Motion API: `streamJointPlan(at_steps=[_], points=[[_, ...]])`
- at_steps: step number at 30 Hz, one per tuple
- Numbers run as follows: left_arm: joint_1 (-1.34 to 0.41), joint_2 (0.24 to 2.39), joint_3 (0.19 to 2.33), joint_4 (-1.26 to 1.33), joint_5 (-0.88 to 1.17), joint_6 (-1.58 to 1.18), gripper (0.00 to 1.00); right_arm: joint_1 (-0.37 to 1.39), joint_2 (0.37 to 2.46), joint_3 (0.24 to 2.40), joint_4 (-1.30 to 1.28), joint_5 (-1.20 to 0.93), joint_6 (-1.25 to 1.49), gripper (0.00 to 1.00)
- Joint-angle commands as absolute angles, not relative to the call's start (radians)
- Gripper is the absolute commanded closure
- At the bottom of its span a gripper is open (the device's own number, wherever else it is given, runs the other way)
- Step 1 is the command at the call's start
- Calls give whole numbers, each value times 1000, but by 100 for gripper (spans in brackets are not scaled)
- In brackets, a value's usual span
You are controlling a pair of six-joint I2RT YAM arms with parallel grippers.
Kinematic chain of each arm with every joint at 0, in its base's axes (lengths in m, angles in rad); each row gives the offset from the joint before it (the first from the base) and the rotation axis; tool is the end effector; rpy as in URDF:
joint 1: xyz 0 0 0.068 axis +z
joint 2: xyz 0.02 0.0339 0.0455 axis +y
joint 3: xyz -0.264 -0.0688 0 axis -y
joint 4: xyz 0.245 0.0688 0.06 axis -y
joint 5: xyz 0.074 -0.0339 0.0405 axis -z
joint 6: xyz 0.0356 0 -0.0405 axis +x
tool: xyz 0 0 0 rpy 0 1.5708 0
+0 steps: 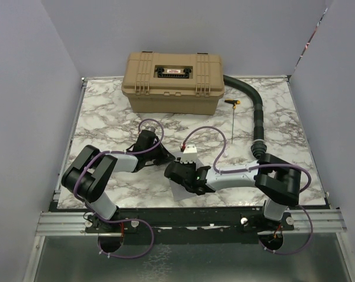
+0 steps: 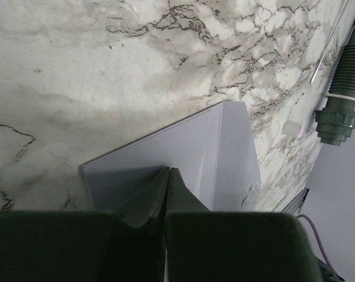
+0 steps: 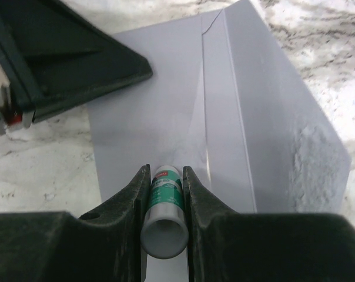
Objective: Place the letter into the envelope and seal it
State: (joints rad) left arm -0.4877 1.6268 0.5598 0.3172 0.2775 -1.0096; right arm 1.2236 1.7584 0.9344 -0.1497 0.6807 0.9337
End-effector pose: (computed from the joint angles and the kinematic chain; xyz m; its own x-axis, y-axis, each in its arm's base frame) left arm 0.2470 -0.1421 0.1177 -0.8519 -0.4698 -0.2314 -0.1756 0.6725 -0.7189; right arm 0.1357 0.3091 0.1498 -0.6580 0.0174 -0.7528 -0.1369 0.9803 0.1424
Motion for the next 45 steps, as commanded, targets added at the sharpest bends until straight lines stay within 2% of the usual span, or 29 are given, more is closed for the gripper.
streamJointPlan(at_steps=[1, 13, 25, 32, 37, 45], points=[[-474, 1706, 497, 124, 158, -962, 100, 1280, 1817, 863, -383, 585, 1024, 100], [-463, 1699, 489, 126, 171, -947, 100, 1274, 1703, 801, -463, 642, 1086, 100], [-463, 1713, 503, 133, 192, -937, 100, 1151, 1809, 935, -339, 641, 937, 100], [-463, 1721, 496, 145, 198, -951, 100, 1162, 1821, 939, -346, 594, 922, 100], [-463, 1721, 473, 170, 180, -993, 100, 1221, 1817, 977, -506, 595, 1003, 100], [-463, 1716, 452, 179, 140, -1026, 100, 1267, 1797, 953, -584, 568, 1077, 100]])
